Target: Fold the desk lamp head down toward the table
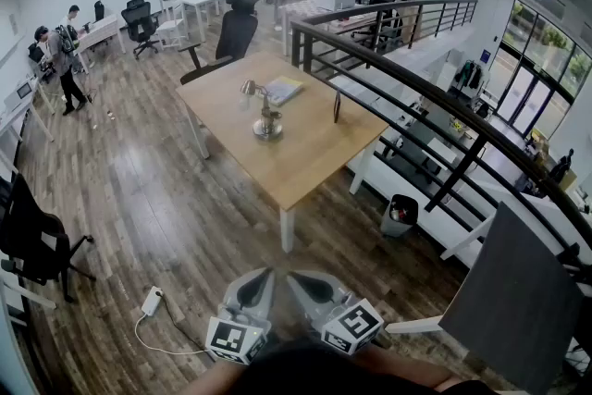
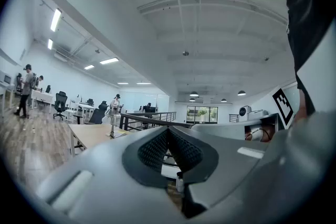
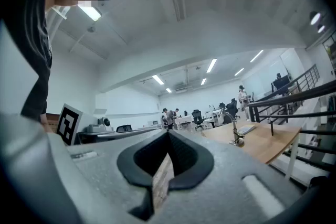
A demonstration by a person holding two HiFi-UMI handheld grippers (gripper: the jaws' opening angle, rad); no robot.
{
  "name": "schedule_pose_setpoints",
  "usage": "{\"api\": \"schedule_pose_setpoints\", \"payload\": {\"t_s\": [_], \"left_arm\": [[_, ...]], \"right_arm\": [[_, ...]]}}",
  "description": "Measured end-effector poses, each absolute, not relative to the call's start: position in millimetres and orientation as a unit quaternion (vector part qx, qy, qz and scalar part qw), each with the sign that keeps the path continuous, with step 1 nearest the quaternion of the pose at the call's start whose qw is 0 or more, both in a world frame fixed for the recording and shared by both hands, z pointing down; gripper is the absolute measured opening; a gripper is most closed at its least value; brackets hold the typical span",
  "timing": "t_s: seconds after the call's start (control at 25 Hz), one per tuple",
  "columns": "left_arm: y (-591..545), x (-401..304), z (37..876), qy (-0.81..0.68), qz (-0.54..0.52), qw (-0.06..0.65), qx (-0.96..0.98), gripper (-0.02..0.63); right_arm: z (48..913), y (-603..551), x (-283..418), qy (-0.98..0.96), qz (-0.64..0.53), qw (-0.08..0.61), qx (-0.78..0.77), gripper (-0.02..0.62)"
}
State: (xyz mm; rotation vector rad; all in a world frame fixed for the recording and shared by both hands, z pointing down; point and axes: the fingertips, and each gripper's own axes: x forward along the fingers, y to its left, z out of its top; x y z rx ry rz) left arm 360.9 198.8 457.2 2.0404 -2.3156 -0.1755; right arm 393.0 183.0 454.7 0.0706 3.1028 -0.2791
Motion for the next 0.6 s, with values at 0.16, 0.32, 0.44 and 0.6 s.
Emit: {"api": "schedule_pose_setpoints", "payload": {"t_s": [0.16,0.32,0.44,0.6], "left_arm": [[199.1,360.1,458.2,-0.749,-0.058,0.025,0.659,0.002],[199.2,361.5,456.9,-0.748,-0.058,0.024,0.66,0.002],[198.7,361.0,453.2,-0.747,-0.06,0.029,0.661,0.002],[198.2,355.6,456.7,-0.747,-0.061,0.029,0.662,0.002]], "right_arm": [[457.7,184.6,392.5,0.996,-0.087,0.011,0.027,0.0],[456.4,184.5,393.6,0.996,-0.086,0.013,0.024,0.0],[459.0,184.6,392.8,0.996,-0.087,0.012,0.025,0.0],[457.3,185.0,386.7,0.996,-0.087,0.011,0.028,0.0]]}}
